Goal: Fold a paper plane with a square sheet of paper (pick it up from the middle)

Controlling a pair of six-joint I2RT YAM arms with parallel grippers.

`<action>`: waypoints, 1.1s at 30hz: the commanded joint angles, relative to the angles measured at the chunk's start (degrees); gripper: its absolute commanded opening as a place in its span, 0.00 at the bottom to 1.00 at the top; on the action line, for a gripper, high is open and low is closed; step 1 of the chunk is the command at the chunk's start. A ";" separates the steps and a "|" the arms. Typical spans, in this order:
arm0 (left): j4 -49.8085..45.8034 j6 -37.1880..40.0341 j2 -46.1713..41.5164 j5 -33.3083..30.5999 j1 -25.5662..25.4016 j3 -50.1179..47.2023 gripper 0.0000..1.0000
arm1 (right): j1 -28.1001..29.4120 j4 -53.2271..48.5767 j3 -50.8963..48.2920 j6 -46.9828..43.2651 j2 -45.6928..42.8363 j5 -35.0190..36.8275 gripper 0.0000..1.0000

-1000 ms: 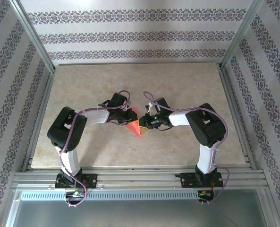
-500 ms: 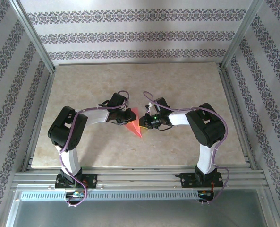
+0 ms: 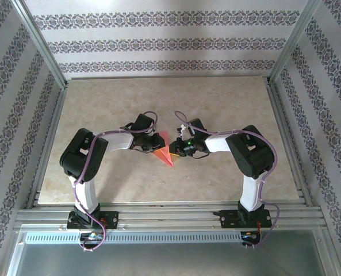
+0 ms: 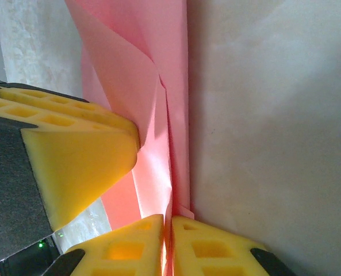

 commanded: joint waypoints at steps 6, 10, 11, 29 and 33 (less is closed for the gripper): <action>-1.26 0.44 1.91 0.85 0.71 -0.15 0.21 | 0.93 -4.22 -1.03 -2.24 3.71 6.44 0.16; -0.37 0.47 2.19 1.83 0.67 -0.20 0.23 | 0.98 -4.01 -1.21 -2.37 3.54 6.41 0.16; 0.02 0.53 2.12 2.06 0.70 -0.19 0.23 | 0.93 -4.01 -1.21 -2.41 3.52 6.28 0.16; 2.83 2.24 1.99 5.80 0.72 0.20 0.26 | 0.86 -2.78 -0.51 -2.41 3.36 3.60 0.20; 3.53 2.23 1.92 6.55 0.69 0.15 0.27 | 0.82 -3.04 -0.33 -2.35 3.80 3.71 0.20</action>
